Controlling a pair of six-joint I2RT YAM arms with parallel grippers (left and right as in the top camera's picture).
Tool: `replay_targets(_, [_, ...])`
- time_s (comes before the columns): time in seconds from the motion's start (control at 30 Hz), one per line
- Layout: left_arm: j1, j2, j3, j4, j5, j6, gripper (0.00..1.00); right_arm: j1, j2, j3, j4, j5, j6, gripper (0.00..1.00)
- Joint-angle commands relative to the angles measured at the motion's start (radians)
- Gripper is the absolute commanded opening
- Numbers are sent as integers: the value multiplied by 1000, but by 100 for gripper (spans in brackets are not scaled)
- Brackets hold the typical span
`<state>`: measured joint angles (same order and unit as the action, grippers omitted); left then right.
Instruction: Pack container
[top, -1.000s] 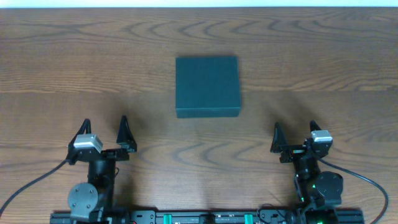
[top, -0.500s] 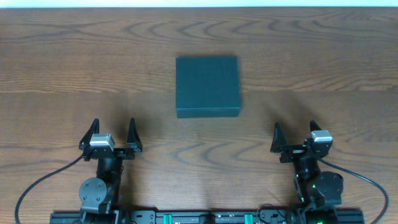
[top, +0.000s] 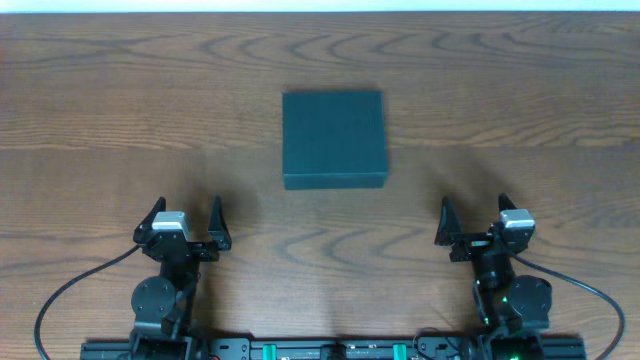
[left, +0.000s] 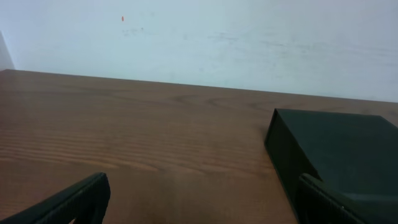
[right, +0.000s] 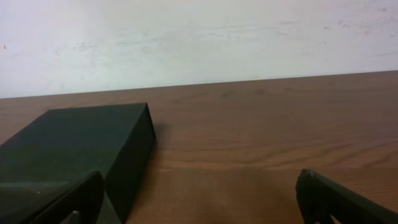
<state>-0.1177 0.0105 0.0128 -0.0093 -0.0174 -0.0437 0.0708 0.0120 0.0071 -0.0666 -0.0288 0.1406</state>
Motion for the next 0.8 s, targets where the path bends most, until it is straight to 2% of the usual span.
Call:
replay_targets(0.0, [8,-7,-9,-66,-9,23,95,-8,-6,-2,-5,5,-4,99])
replay_targets(0.3, [66,-7,-8,-67,11,21,95,-8,-6,-2,-5,5,-4,99])
replay_targets(0.77, [68,-7,-8,-67,10,22,95,-8,-6,-2,-5,4,-4,99])
